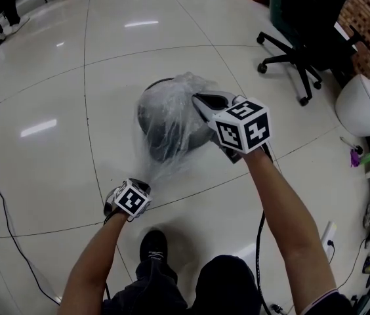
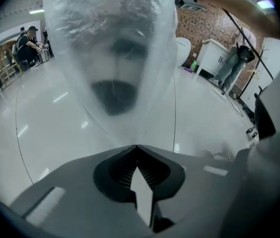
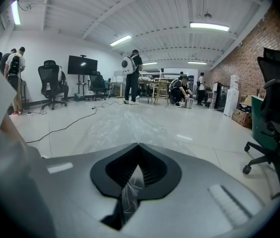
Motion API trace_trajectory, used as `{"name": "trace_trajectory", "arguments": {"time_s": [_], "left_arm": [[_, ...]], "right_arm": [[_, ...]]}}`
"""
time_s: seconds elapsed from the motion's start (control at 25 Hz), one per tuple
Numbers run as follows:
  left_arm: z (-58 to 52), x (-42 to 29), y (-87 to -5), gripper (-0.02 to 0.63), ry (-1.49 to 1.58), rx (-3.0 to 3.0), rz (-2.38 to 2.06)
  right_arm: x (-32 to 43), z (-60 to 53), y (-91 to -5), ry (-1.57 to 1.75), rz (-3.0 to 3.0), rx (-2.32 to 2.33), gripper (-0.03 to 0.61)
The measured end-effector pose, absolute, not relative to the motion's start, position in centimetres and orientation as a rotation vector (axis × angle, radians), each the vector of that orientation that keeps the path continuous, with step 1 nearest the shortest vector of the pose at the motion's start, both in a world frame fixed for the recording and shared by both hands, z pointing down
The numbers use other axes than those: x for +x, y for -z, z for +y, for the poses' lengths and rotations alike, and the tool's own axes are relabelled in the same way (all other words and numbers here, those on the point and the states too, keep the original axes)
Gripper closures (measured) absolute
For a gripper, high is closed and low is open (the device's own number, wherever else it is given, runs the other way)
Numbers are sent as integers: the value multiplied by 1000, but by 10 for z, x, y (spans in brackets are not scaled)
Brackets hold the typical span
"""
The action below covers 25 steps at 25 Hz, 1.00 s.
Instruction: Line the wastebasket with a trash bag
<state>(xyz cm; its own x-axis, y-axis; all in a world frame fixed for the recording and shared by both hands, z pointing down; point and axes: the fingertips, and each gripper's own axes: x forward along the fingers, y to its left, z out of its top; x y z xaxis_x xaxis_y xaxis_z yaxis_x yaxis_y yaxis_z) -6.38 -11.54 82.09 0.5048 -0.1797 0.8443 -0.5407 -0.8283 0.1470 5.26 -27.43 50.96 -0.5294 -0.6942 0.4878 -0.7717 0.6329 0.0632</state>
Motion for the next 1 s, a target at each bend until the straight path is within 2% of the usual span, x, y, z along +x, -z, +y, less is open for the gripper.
{"name": "trace_trajectory", "arguments": {"time_s": [0.72,0.88,1.0], "left_arm": [[-110,-73,-835,601,-1300,2269,-532],[-111,-78,-834,595,-1246,2280,-588],[-115,-81,-816,538,-1179,2296,-654]], "right_arm": [[63,-271,-558,-315,-2293,1068,568],[60,-266,-556,-327,-2317,1049,509],[62,-261,-552,-322,-2330,1047,467]]}}
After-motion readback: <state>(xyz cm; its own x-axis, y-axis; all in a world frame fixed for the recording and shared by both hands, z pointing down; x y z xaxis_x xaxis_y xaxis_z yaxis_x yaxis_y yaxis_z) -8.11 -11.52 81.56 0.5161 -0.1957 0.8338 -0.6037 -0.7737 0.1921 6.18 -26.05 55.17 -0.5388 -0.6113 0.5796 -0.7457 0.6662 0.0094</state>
